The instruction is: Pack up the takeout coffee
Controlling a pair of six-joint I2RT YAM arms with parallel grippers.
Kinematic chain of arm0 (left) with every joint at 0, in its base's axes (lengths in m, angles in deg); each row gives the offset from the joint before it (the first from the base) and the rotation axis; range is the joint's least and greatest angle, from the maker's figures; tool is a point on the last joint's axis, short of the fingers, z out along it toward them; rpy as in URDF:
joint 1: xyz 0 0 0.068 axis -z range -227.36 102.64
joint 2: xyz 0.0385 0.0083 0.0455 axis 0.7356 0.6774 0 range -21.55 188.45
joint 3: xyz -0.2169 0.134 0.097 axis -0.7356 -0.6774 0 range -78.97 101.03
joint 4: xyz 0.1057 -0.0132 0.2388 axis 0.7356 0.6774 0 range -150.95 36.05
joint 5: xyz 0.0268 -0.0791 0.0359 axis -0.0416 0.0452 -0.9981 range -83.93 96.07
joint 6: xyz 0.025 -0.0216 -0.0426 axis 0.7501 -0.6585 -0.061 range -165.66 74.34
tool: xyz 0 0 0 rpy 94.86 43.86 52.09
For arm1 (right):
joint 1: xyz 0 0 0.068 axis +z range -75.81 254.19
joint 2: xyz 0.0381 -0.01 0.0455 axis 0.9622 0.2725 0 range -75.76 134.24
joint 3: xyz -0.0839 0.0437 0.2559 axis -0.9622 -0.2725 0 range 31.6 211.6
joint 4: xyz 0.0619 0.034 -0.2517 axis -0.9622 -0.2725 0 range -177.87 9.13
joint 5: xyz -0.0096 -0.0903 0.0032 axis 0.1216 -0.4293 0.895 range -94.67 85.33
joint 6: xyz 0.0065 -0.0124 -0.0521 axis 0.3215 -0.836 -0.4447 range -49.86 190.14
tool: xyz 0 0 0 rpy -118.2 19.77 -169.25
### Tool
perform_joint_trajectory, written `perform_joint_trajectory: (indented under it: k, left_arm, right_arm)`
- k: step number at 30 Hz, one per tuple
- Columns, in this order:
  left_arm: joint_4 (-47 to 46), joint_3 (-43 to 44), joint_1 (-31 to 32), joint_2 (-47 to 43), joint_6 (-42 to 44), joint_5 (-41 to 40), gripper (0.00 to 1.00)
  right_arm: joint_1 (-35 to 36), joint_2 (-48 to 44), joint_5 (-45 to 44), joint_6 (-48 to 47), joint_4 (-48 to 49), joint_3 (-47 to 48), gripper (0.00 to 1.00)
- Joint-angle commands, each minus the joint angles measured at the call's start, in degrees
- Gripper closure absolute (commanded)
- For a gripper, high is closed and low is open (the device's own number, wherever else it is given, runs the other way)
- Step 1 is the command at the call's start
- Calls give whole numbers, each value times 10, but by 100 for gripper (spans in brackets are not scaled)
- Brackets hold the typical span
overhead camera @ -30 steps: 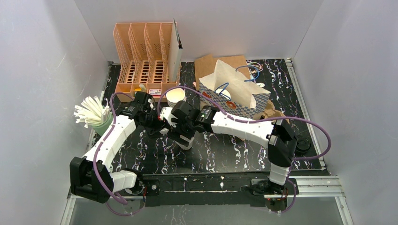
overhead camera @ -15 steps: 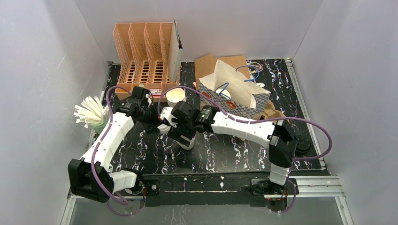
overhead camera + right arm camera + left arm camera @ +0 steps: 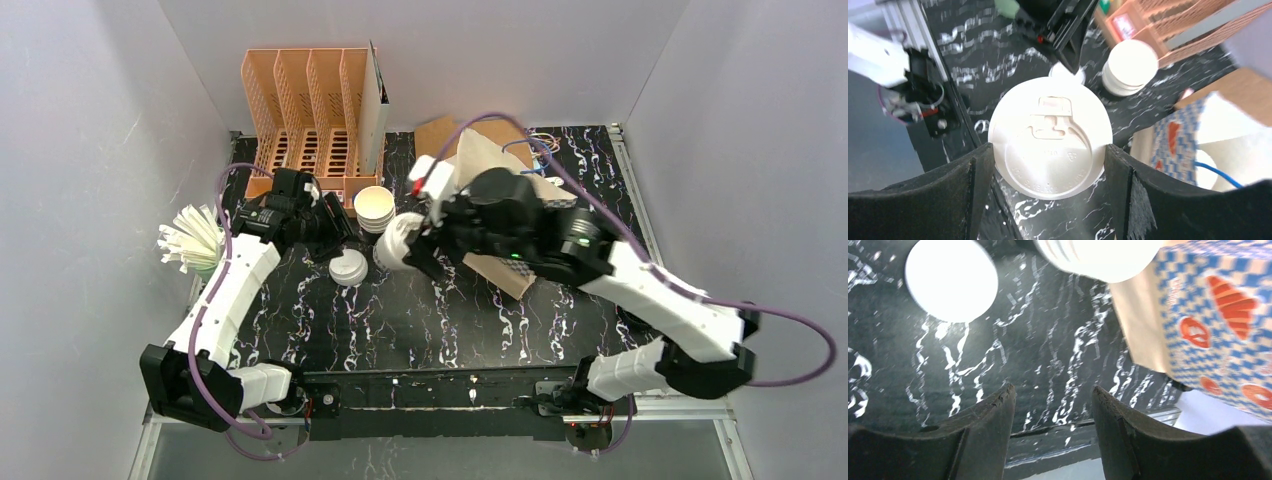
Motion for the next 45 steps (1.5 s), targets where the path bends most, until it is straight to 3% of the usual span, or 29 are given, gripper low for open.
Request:
perform_joint_trajectory:
  k: [1, 7, 11, 16, 19, 23, 34, 45]
  left_arm:
    - [-69, 50, -1, 16, -23, 43, 45]
    - [-119, 149, 46, 87, -34, 34, 41]
    - [-132, 232, 84, 160, -19, 9, 35]
    - [-157, 347, 138, 245, 45, -2, 24]
    - [-154, 423, 189, 283, 103, -49, 18]
    - [-147, 449, 203, 311, 97, -104, 15]
    - [-124, 495, 205, 368, 166, -115, 20]
    - [-132, 486, 205, 367, 236, -38, 16]
  right_arm:
    - [1, -81, -69, 9, 45, 25, 38]
    - [1, -155, -190, -16, 153, 18, 39]
    - [1, -182, -316, -35, 194, 10, 43]
    - [1, -211, -442, -46, 195, -29, 45]
    - [1, -218, -484, -39, 176, -56, 45]
    - [1, -216, -528, -25, 156, -90, 47]
    - [-25, -188, -489, 7, 133, -143, 50]
    - [-216, -108, -236, 61, 60, -78, 54]
